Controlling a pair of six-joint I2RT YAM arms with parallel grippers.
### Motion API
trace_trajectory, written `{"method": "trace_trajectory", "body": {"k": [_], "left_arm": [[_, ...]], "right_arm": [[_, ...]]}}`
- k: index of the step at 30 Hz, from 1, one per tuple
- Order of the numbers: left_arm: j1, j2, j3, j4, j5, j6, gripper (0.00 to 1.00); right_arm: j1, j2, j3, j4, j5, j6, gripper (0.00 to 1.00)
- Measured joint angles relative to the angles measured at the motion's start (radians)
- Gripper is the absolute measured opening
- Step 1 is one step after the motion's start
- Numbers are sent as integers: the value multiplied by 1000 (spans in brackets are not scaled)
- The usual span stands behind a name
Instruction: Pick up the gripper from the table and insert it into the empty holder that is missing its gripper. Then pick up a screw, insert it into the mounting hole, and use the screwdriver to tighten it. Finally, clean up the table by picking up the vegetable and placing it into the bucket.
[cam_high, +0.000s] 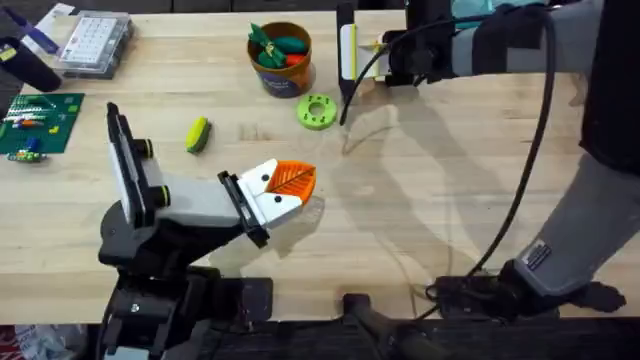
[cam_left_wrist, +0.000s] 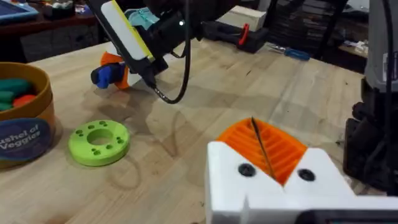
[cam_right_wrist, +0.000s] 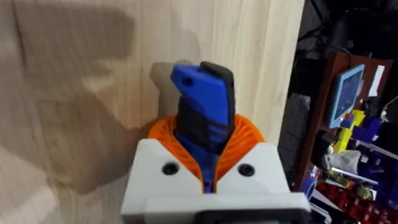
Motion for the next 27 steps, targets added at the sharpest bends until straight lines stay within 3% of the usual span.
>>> {"method": "trace_trajectory", "body": {"k": [12, 13, 17, 19, 23, 27], "left_arm": [[0, 0, 0, 0, 0, 0, 11], [0, 0, 0, 0, 0, 0, 11], [0, 0, 0, 0, 0, 0, 11], [0, 0, 0, 0, 0, 0, 11], [0, 0, 0, 0, 0, 0, 11], [0, 0, 0, 0, 0, 0, 11]], "right_arm": [[-1, 0, 9, -48, 4, -4, 68], [-2, 0, 11, -54, 5, -1, 122], [-6, -2, 26, -46, 5, 4, 704], [-8, -4, 38, -38, 6, 4, 940], [-10, -7, 42, -43, 10, 55, 992], [-14, -18, 40, -65, 15, 224, 993]]}}
